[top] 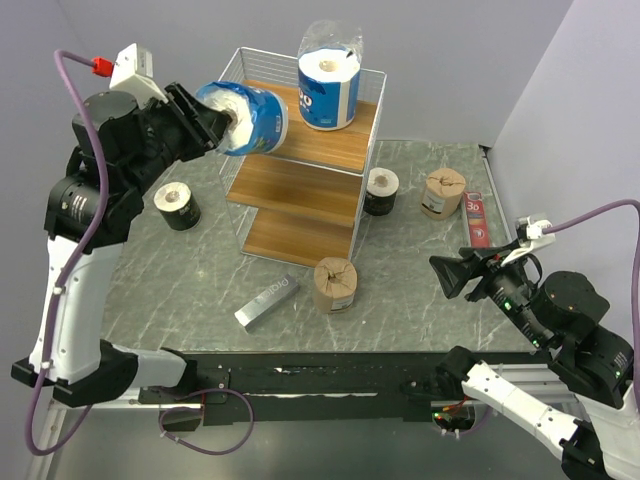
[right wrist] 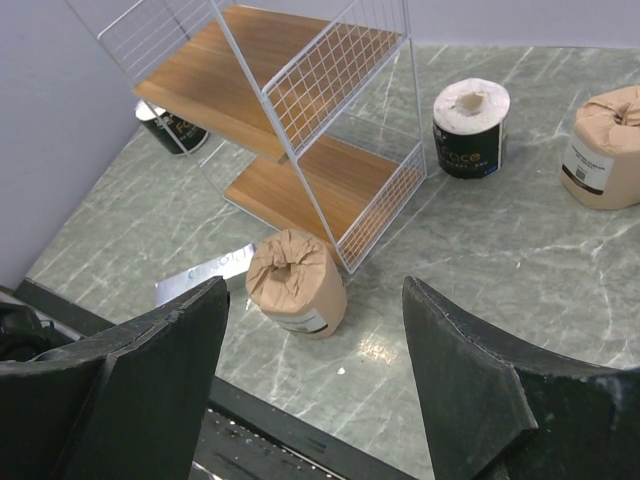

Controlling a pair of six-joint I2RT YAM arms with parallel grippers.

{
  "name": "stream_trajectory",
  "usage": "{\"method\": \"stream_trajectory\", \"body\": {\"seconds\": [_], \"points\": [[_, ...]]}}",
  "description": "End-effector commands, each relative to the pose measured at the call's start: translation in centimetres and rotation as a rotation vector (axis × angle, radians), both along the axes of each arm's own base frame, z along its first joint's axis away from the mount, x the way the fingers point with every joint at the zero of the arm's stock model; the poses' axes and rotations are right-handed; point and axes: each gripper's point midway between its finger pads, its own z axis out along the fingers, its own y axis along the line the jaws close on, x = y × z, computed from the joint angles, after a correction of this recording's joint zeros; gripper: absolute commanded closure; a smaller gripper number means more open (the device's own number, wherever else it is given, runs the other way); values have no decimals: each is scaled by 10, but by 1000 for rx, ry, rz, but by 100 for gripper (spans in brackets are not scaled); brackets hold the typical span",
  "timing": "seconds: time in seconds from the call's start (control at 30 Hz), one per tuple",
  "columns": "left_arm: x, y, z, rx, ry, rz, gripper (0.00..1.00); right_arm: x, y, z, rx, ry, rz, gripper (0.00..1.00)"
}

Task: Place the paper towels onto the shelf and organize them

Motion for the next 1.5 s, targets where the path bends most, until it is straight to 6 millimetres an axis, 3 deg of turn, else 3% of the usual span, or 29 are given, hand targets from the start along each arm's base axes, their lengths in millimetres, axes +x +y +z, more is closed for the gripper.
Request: {"method": "stream_trajectory", "body": {"seconds": [0.0,0.33,0.53,0.57,0.67,0.77,0.97,1.1,1.2,1.3,1.4,1.43,1.47], "points": [[4,0,56,-73,-180,7,87,-6,-6,14,39,-32,-9,23],[30,-2,60,-72,-186,53,83,-6,-4,15,44,-31,2,23],[45,-4,64,-54,-203,76,66,-7,-7,19,47,-41,-7,23],[47,-3,65,-53,-205,79,54,-8,-8,20,50,-43,-4,23],[50,-4,70,-55,-228,81,33,-9,-8,20,49,-39,-4,23],[47,1,78,-57,-257,98,18,-9,-8,18,49,-34,-5,23],[33,14,89,-44,-306,133,10,-9,-7,15,51,-23,-6,23],[18,18,82,-22,-308,117,8,-7,-3,13,51,-14,4,23],[1,24,64,-7,-283,108,6,-6,1,8,51,-2,15,23],[-22,38,24,26,-202,127,2,-5,3,1,47,8,19,23],[-46,61,-34,32,-102,199,3,-3,4,-8,47,16,15,22],[-57,67,-67,45,-64,206,4,-2,5,-14,44,23,14,22],[-61,73,-85,55,-39,228,4,-2,7,-17,44,26,18,22]]}}
